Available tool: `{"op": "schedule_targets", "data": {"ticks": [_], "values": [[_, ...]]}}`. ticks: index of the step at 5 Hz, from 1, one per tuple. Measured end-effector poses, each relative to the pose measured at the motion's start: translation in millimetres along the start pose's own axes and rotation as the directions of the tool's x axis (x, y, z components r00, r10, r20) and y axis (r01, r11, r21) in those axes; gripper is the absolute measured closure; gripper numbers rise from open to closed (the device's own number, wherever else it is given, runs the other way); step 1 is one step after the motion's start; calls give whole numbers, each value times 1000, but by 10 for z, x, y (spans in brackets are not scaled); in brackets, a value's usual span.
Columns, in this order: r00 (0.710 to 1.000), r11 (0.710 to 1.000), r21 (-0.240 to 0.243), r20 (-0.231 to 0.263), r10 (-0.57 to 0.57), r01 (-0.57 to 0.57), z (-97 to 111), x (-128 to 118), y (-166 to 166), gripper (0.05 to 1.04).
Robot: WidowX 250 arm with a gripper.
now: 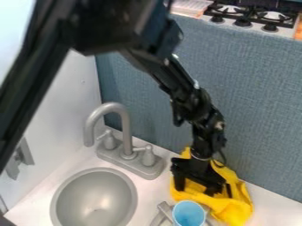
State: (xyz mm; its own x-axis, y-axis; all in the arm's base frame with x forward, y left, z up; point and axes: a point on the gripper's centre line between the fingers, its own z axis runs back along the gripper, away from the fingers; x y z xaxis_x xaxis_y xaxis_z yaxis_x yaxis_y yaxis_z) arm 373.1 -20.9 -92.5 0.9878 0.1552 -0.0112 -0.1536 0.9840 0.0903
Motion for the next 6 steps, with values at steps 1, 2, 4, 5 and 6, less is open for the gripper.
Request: {"op": "schedule_targets", "data": {"ticks": [1, 2, 4, 5, 6], "values": [[984, 984, -7, 8, 178, -178, 205, -339, 350, 83], [970, 971, -21, 36, 238, -238, 351, -354, 426, 83], [964, 967, -87, 97, 247, -239, 864, -284, 350, 83], [987, 989, -51, 67, 143, -140, 1242, -517, -20, 83], [998, 997, -69, 60, 27, -23, 1447, -752, -409, 83]]}}
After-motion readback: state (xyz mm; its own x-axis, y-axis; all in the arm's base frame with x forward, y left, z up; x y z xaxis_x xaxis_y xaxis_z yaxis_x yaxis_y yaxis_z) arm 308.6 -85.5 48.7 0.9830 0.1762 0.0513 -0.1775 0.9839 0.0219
